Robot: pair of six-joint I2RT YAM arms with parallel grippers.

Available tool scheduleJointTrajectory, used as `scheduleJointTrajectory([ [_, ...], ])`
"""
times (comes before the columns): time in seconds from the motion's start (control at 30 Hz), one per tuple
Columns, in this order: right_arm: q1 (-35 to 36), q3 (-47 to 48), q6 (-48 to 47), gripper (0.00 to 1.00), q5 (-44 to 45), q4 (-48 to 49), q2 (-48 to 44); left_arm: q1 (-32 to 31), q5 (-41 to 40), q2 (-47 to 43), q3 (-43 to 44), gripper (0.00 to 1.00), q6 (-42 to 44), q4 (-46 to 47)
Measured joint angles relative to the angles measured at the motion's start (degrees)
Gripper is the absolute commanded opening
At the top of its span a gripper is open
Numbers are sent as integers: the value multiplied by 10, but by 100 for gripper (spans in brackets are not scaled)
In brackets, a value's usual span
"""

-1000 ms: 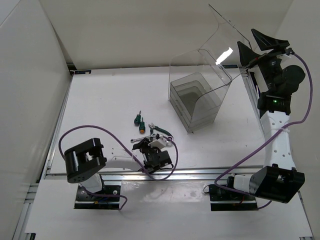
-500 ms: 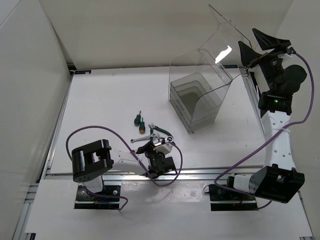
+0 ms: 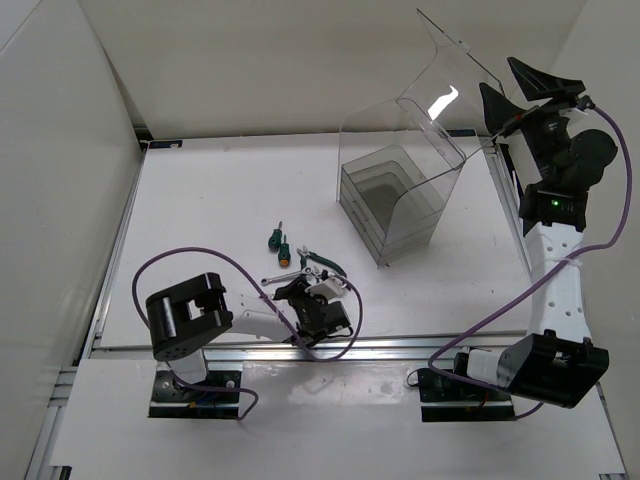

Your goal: Sort the tools into containers

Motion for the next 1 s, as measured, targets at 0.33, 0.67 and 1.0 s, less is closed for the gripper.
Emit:
scheduleJointTrajectory([
  [0.33,0,11,0,69,-3,-15,-1,7,8,21,0,31,54,45],
  [0.67,-3,11,0,68,-4,-20,-7,9,20,29,1,10,67,48],
  [1.0,-3,10,0,68,-4,-19,-19,8,-5,22,1,57,52,34],
])
